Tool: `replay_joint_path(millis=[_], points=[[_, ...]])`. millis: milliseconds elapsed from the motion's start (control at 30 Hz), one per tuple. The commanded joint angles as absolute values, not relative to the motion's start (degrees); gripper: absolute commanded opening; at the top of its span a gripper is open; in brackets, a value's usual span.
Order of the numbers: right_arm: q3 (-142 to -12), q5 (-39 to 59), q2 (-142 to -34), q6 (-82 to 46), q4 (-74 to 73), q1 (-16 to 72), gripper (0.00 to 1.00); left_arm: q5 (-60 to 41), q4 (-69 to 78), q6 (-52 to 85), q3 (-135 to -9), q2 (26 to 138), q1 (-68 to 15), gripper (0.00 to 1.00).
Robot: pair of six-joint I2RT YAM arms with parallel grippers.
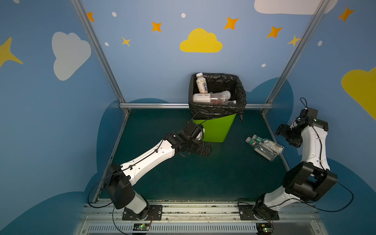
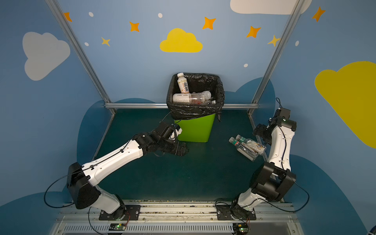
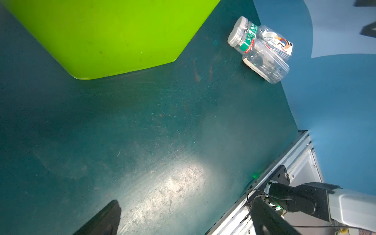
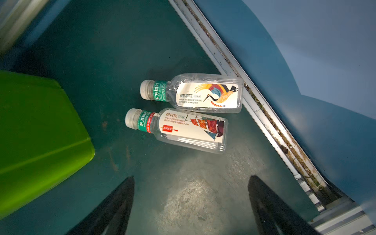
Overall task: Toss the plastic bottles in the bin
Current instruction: 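Lower the right gripper to the two green-capped bottles while the left gripper moves nearer, then close the right gripper on the green-capped bottles and drag them toward the robot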
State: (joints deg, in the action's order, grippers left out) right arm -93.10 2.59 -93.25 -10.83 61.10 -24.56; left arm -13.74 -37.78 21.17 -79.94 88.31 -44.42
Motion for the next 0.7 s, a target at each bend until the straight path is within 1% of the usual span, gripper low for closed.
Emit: replay_joint_path(millis=[0,133,200,500,600,667], points=[[-96.3,-0.8,-97.9,-8.6,58.2,-24.7,0.82,-14.4,-39.3,19.4,-79.5,87.9,-44.6,1.0],[-101.2,-3.0,-106.8,-7.0,59.7,-24.7,0.67,-13.1,-40.3,19.7,-77.7,87.0,-44.3,1.0],[-103.0,-3.5,-110.2,-6.9,59.9,-24.7,0.63,-12.8,-41.5,20.2,-77.5,86.8,-43.9,1.0],[-108.3,-12.5,-120.3,-3.9,55.9,-22.0,0.67,-12.6,-43.7,20.6,-77.1,85.9,-41.4,1.0],[-111.2,-13.8,-124.5,-3.3,55.9,-21.5,0.67,-12.5,-44.4,20.9,-77.2,85.3,-40.9,1.0],[-113.7,-14.2,-127.4,-3.1,56.4,-21.4,0.7,-12.6,-45.1,21.2,-77.3,84.7,-40.5,1.0]])
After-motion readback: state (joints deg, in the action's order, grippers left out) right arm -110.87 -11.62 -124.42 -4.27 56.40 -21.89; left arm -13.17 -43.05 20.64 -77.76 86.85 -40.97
